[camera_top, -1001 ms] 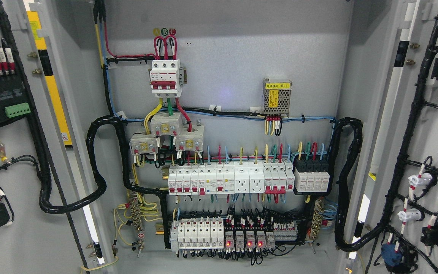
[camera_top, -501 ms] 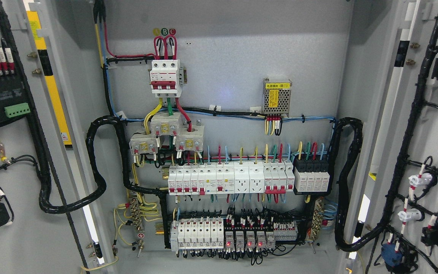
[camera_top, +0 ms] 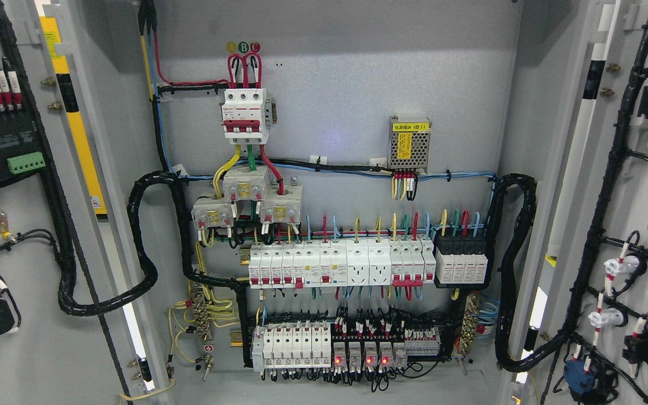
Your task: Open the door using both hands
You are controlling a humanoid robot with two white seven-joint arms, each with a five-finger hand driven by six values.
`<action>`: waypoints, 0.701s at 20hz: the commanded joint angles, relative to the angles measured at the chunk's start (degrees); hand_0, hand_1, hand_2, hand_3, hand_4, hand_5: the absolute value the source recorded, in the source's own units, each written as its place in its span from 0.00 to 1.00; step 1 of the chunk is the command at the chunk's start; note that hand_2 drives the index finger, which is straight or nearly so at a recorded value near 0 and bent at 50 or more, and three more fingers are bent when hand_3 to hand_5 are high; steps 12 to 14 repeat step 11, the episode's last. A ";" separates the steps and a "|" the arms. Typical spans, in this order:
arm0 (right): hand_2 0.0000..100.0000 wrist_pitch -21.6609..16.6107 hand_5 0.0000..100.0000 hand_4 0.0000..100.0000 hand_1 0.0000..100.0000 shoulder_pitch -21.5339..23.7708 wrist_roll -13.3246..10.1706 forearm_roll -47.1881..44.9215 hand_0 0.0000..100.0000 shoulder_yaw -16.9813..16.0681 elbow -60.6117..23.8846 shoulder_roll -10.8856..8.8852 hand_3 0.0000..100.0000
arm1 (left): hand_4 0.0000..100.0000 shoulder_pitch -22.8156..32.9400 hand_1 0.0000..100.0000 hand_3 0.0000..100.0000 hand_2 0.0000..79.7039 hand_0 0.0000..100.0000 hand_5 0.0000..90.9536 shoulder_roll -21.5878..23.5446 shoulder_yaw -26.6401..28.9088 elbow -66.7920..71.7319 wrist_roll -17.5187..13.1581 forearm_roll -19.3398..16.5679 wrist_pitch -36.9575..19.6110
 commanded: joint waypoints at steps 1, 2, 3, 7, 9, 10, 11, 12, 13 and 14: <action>0.00 0.82 0.00 0.00 0.12 -0.38 -0.71 2.74 0.20 0.54 9.75 1.20 0.00 | 0.00 0.17 0.00 0.00 0.00 0.00 0.00 0.44 -4.18 10.56 0.05 -0.27 0.63; 0.00 1.42 0.00 0.00 0.12 -0.47 -0.89 2.74 0.20 0.45 10.02 0.93 0.00 | 0.00 0.17 0.00 0.00 0.00 0.00 0.00 0.44 -4.18 11.51 0.05 -0.27 0.63; 0.00 2.56 0.00 0.00 0.12 -0.64 -1.67 2.74 0.20 0.36 10.28 0.67 0.00 | 0.00 0.17 0.00 0.00 0.00 0.00 0.00 0.36 -4.27 12.57 0.05 -0.27 0.63; 0.00 3.54 0.00 0.00 0.12 -1.08 -4.93 2.65 0.20 -1.74 10.37 -0.04 0.00 | 0.00 -0.18 0.00 0.00 0.00 0.00 0.00 0.44 -4.27 12.84 0.05 -0.27 0.63; 0.00 3.54 0.00 0.00 0.12 -1.08 -4.93 2.65 0.20 -2.10 10.37 -0.04 0.00 | 0.00 -0.18 0.00 0.00 0.00 0.00 0.00 0.44 -4.18 12.84 -0.03 -0.27 0.63; 0.00 3.54 0.00 0.00 0.12 -1.08 -4.93 2.65 0.20 -2.10 10.37 -0.04 0.00 | 0.00 -0.18 0.00 0.00 0.00 0.00 0.00 0.36 -4.18 12.84 -0.03 -0.27 0.63; 0.00 3.54 0.00 0.00 0.12 -1.08 -4.93 2.65 0.20 -2.27 10.37 0.05 0.00 | 0.00 -0.18 0.00 0.00 0.00 0.00 0.00 0.27 -4.27 12.84 -0.03 -0.27 0.63; 0.00 3.54 0.00 0.00 0.12 -1.08 -4.93 2.65 0.20 -2.27 10.37 0.05 0.00 | 0.00 -0.18 0.00 0.00 0.00 0.00 0.00 0.27 -4.27 12.84 -0.03 -0.27 0.63; 0.00 3.54 0.00 0.00 0.12 -1.08 -4.93 2.65 0.20 -2.27 10.37 0.05 0.00 | 0.00 -0.18 0.00 0.00 0.00 0.00 0.00 0.27 -4.27 12.84 -0.03 -0.27 0.63; 0.00 3.54 0.00 0.00 0.12 -1.08 -4.93 2.65 0.20 -2.27 10.37 0.05 0.00 | 0.00 -0.18 0.00 0.00 0.00 0.00 0.00 0.27 -4.27 12.84 -0.03 -0.27 0.63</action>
